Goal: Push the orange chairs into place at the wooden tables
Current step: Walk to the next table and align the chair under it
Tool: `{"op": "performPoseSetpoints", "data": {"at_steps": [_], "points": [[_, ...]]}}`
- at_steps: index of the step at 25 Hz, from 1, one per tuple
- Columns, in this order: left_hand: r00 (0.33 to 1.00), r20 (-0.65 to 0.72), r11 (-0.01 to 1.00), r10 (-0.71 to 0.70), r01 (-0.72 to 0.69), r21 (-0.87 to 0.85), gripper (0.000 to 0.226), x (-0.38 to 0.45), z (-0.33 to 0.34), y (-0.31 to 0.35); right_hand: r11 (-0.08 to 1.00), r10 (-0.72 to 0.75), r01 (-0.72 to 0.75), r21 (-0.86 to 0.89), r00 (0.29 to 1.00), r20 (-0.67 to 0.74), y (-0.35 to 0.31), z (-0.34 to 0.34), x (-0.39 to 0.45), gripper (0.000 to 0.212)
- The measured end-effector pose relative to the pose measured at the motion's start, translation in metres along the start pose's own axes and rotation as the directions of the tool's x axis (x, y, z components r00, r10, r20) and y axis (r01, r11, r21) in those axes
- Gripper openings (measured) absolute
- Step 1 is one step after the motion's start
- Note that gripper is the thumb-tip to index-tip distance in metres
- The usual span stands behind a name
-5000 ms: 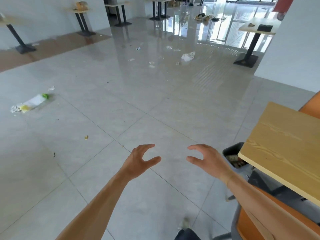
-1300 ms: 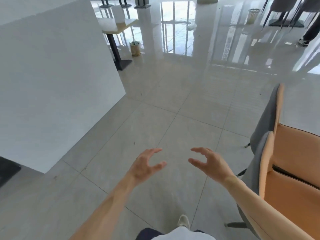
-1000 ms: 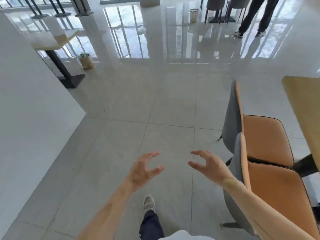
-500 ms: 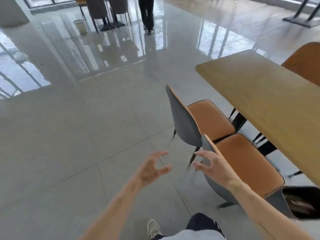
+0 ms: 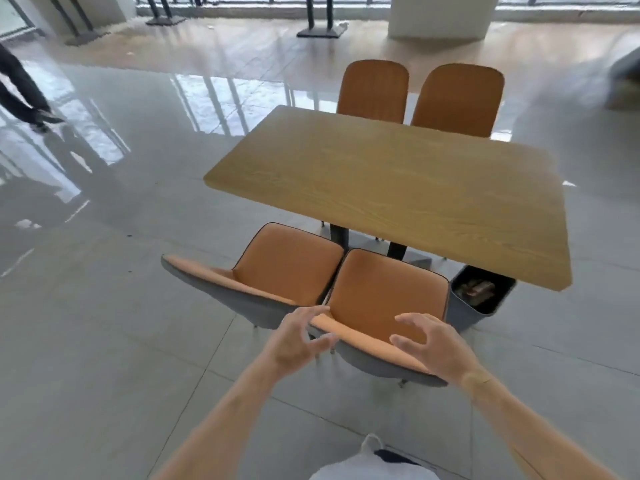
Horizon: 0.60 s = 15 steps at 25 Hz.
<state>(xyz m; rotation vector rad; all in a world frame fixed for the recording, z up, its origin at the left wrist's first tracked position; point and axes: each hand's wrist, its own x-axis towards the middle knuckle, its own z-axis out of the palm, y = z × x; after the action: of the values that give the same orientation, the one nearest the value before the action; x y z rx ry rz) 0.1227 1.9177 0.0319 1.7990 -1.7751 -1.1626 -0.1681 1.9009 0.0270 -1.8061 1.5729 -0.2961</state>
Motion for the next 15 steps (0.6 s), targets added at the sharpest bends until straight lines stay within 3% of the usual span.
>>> {"op": "performPoseSetpoints", "data": {"at_steps": [5,9,15], "points": [[0.987,0.158,0.981,0.029,-0.058,0.183,0.06,0.046,0.0,-0.002,0.987,0.149,-0.145,0.065,0.988,-0.05,0.018,0.011,0.001,0.054],[0.931,0.364,0.889,-0.014,-0.155,0.43,0.069,0.065,0.002,-0.025,0.957,0.278,-0.275,0.098,0.96,-0.028,0.011,0.039,-0.007,0.056],[0.881,0.473,0.872,0.006,-0.236,0.429,0.082,0.082,0.016,-0.044,0.875,0.461,-0.476,-0.084,0.874,-0.151,-0.016,0.075,-0.026,0.07]]}}
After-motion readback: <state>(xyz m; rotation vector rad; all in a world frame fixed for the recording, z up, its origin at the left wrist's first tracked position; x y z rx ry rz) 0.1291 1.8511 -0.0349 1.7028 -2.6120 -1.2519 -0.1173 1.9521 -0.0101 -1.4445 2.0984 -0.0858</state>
